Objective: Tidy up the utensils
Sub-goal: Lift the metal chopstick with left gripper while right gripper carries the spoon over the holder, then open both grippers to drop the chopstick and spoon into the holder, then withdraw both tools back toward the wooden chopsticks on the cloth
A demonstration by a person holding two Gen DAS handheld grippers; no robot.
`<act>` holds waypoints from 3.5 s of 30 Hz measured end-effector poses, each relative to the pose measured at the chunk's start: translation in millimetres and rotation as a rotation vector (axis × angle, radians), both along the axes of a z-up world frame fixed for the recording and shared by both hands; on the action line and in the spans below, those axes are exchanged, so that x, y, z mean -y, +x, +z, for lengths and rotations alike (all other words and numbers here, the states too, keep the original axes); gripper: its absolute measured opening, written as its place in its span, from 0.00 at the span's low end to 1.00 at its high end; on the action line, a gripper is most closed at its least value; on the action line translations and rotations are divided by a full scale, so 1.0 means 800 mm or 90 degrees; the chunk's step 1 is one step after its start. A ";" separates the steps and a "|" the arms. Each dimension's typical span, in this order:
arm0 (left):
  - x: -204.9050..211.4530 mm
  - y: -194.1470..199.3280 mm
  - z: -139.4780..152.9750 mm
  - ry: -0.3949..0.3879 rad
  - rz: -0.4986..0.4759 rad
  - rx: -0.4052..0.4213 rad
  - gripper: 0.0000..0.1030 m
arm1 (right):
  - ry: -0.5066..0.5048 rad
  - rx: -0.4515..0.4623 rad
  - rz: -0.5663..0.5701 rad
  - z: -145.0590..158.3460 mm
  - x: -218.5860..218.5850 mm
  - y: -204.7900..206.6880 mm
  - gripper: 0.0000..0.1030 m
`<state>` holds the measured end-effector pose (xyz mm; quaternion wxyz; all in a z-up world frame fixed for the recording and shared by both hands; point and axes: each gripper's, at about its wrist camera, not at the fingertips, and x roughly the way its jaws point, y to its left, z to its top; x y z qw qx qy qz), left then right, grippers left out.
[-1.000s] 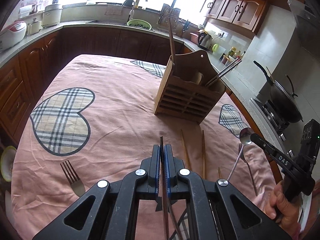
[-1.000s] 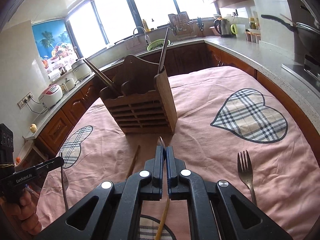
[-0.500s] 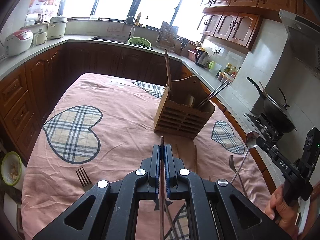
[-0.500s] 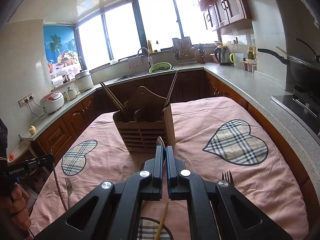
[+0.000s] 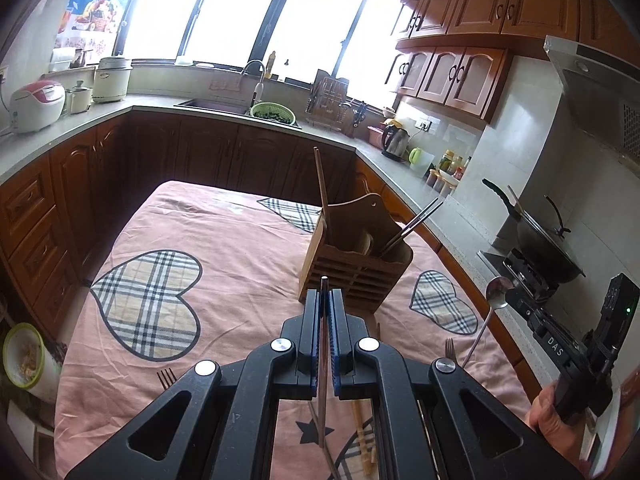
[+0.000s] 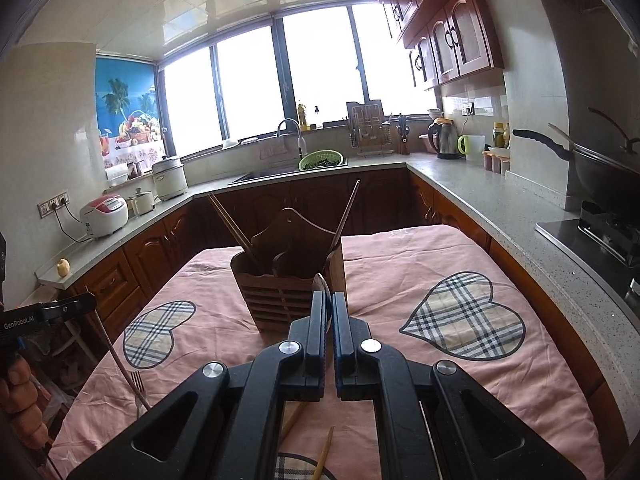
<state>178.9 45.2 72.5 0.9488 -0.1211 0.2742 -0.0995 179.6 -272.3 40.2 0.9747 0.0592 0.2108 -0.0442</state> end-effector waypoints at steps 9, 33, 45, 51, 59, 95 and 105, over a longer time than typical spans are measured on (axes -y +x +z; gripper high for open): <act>-0.003 0.013 0.017 0.002 -0.007 0.030 0.03 | -0.023 0.032 -0.001 0.009 0.001 0.014 0.02; 0.022 0.170 0.063 0.023 0.005 0.123 0.03 | -0.136 0.127 -0.039 0.058 0.003 0.144 0.02; 0.057 0.280 0.024 0.033 0.020 0.135 0.03 | -0.229 0.143 -0.054 0.041 -0.010 0.215 0.02; 0.076 0.314 -0.017 0.048 0.025 0.115 0.03 | -0.252 0.124 -0.045 0.001 -0.019 0.228 0.02; 0.087 0.338 -0.050 0.051 0.017 0.079 0.03 | -0.219 0.102 0.007 -0.036 -0.020 0.221 0.02; 0.045 0.282 -0.057 0.026 0.048 0.082 0.50 | -0.125 0.080 0.037 -0.011 0.004 0.204 0.44; 0.026 0.204 -0.065 0.039 0.093 0.050 0.86 | -0.096 0.094 0.011 0.003 0.011 0.142 0.91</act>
